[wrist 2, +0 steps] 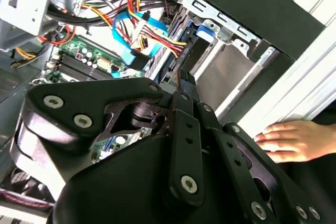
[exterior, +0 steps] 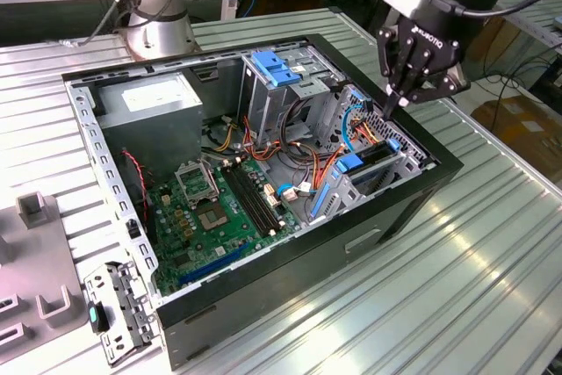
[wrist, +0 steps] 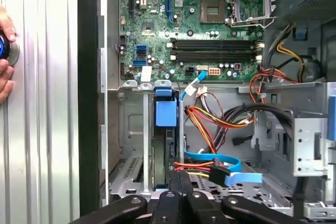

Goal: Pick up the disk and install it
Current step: 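Insert the second disk wire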

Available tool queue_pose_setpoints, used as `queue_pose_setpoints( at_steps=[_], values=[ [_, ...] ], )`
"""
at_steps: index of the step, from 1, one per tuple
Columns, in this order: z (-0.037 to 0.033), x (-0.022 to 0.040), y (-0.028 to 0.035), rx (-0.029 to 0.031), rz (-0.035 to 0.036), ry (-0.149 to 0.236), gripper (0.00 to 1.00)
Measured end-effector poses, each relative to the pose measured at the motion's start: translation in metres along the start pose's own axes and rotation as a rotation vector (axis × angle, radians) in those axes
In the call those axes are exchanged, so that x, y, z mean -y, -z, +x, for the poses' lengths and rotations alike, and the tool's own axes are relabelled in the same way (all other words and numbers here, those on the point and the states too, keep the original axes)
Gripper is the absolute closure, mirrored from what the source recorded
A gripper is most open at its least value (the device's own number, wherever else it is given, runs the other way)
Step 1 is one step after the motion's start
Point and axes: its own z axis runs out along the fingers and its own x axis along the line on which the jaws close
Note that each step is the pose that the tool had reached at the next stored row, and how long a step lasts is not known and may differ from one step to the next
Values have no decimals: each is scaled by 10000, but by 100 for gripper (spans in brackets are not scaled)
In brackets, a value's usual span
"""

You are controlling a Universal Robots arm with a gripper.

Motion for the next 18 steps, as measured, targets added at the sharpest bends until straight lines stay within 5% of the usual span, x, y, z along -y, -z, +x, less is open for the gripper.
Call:
queue_pose_setpoints(
  at_steps=[8, 11, 13, 18],
  values=[
    [-381, 2, 31, -281, -226, 8, 89],
    [-523, 25, 5, -557, -326, 10, 89],
    [-552, 29, -13, -731, -345, 9, 89],
    [-552, 30, -15, -771, -349, 8, 89]
  ],
)
